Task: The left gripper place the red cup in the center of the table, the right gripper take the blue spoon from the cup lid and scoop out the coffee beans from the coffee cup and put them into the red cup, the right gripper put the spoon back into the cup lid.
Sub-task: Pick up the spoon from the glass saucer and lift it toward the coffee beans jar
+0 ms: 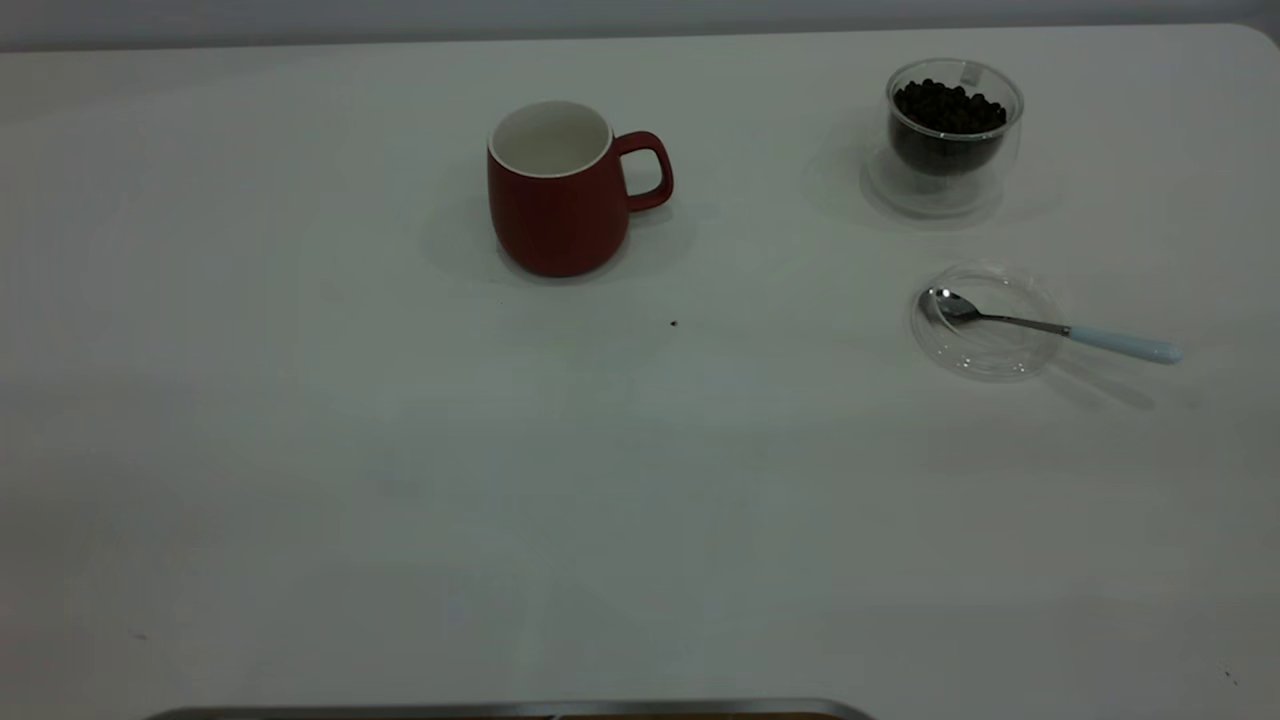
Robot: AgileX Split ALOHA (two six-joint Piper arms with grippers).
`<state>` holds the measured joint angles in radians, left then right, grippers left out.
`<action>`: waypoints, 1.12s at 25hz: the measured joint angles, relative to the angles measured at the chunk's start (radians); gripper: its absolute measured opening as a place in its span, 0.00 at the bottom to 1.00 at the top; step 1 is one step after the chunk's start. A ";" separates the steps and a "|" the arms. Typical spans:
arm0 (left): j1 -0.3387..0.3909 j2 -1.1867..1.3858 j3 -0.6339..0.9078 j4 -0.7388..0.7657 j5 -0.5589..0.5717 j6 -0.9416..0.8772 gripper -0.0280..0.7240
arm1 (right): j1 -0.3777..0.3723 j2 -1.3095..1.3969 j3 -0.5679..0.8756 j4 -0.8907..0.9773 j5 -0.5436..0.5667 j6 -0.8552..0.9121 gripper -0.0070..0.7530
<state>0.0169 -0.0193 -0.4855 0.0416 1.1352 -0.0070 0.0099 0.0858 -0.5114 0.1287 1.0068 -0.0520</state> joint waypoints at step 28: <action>0.000 0.000 0.000 0.000 0.000 0.000 0.82 | -0.193 1.449 -0.135 1.104 -0.412 -0.788 0.76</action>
<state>0.0169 -0.0193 -0.4855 0.0416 1.1352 -0.0070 -0.1830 1.5349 -0.6462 1.2322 0.5943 -0.8404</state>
